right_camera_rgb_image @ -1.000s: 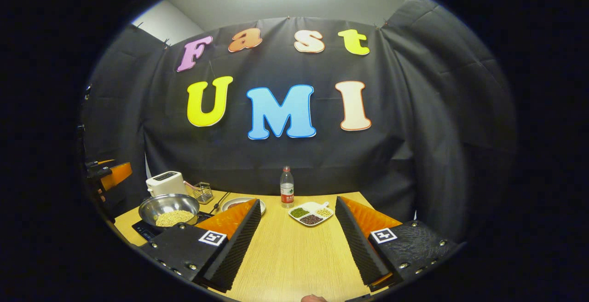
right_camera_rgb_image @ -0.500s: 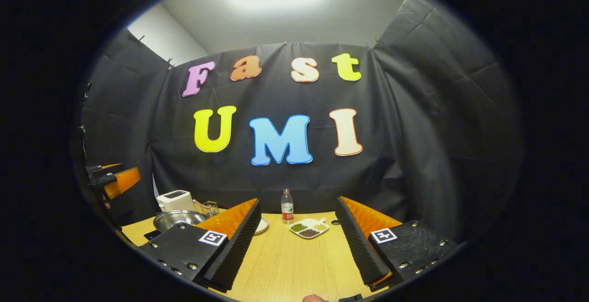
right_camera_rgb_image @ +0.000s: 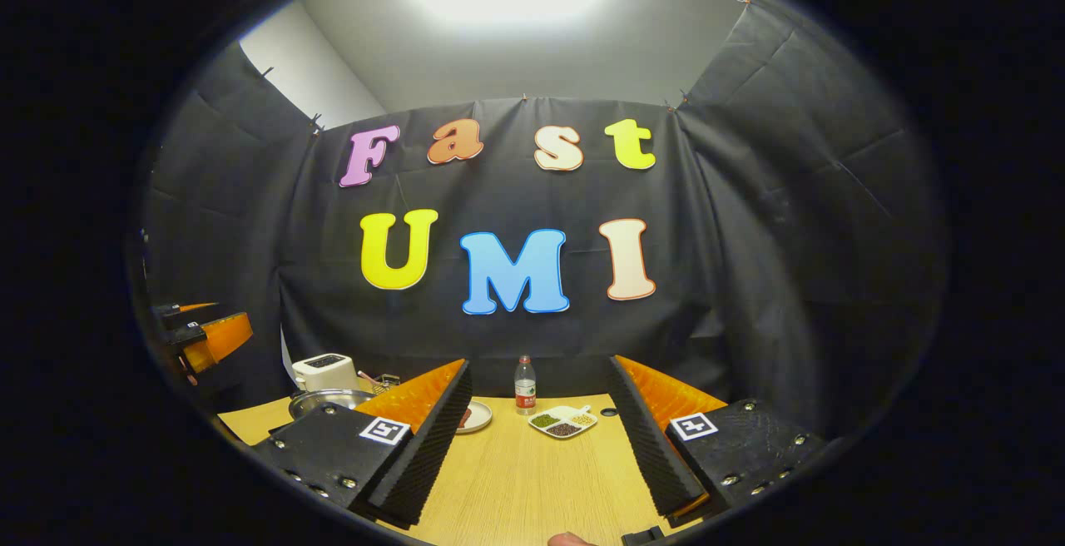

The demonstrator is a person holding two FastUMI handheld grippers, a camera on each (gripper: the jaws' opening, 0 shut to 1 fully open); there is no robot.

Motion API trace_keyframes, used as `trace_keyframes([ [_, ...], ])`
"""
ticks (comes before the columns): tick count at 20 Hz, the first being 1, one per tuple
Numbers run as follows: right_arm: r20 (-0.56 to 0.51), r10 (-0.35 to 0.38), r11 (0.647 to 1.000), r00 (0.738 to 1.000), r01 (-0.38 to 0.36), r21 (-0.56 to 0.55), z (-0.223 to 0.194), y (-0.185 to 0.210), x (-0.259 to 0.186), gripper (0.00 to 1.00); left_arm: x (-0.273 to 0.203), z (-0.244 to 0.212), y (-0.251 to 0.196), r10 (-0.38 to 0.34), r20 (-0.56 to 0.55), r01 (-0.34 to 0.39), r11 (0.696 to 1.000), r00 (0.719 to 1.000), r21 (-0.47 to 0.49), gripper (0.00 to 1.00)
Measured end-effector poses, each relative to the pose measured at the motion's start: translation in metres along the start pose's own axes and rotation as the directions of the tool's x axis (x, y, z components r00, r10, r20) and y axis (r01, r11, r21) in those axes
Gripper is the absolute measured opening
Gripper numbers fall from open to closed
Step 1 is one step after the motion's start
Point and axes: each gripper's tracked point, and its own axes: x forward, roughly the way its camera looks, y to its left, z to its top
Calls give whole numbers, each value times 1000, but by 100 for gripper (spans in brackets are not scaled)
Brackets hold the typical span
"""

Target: First push the handle of the pot to place it horizontally, then grasp the pot with both hands and set it on the induction cooktop.

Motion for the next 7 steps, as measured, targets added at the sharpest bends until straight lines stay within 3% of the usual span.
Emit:
trace_keyframes([
  [7, 26, -1, 1000, 1000, 1, 16, 10, 4, -6, 98, -12, 6, 6, -3, 8, 3, 1000, 1000, 0, 98],
])
